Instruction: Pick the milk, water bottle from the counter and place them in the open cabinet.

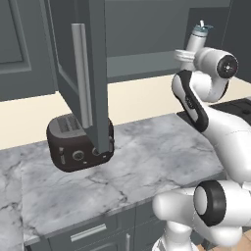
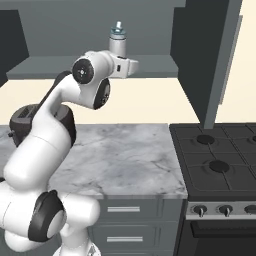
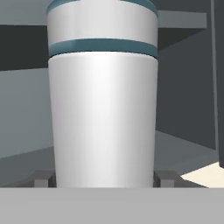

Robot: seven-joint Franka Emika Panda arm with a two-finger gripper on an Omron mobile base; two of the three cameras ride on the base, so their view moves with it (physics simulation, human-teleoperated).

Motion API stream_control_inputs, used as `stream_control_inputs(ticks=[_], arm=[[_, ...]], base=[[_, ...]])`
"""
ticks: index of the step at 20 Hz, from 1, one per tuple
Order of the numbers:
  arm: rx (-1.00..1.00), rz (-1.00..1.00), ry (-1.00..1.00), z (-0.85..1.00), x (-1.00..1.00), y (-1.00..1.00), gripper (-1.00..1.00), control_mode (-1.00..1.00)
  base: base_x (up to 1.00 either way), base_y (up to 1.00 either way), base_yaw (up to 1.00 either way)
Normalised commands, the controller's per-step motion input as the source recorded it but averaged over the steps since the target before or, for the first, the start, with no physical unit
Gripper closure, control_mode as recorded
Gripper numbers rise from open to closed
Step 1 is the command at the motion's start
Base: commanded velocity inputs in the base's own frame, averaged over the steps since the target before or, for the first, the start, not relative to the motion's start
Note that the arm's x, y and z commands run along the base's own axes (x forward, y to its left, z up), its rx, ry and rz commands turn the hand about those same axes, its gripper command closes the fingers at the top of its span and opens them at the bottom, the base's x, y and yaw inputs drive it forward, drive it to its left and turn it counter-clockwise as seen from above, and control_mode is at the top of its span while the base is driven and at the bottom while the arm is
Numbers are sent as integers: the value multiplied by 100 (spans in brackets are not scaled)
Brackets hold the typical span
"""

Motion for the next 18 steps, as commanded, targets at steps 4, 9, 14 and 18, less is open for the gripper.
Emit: stream_control_inputs(ticks=[4, 9, 14, 18], arm=[[0, 0, -2, -1, 27, -12, 100, -100], [0, 0, 0, 0, 27, -11, 100, -100], [0, 0, 0, 0, 18, -10, 100, -100], [0, -1, 0, 5, 21, -3, 100, -100]], base=[[0, 0, 0], [0, 0, 0], [0, 0, 0], [0, 0, 0]])
